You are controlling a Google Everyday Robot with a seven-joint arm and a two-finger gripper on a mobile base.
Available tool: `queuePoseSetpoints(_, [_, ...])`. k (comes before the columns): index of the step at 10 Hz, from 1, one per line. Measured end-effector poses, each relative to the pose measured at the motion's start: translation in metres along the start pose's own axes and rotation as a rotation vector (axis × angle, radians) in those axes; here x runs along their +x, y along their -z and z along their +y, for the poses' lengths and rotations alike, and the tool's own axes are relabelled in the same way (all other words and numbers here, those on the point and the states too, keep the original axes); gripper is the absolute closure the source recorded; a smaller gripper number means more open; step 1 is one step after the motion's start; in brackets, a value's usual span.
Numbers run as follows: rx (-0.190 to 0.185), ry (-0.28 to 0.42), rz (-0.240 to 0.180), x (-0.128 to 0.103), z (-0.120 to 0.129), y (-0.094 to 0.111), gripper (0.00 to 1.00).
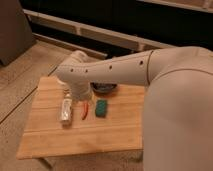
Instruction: Stand the bottle upright
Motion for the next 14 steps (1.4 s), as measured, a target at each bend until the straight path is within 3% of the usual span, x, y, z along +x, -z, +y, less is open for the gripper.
queuePoseSetpoints(1, [0.012, 0.017, -0.040, -0.011, 0.002, 0.004, 0.35])
queuePoseSetpoints(2, [-0.010, 0.030, -0.106, -0.036, 0.005, 0.008, 0.35])
queuePoseSetpoints(3, [-0.034, 0.031, -0.137, -0.050, 0.007, 0.010, 0.35])
queuePoseSetpoints(5, [-0.051, 0.033, -0.158, -0.059, 0.009, 0.011, 0.35])
queuePoseSetpoints(8, [-0.071, 0.024, -0.154, -0.061, 0.012, 0.009, 0.35])
queuePoseSetpoints(11, [-0.233, 0.011, -0.137, -0.103, 0.041, -0.016, 0.35])
queuePoseSetpoints(12, [-0.314, 0.033, -0.126, -0.129, 0.061, -0.036, 0.35])
queuePoseSetpoints(14, [-0.385, 0.100, -0.089, -0.153, 0.083, -0.068, 0.35])
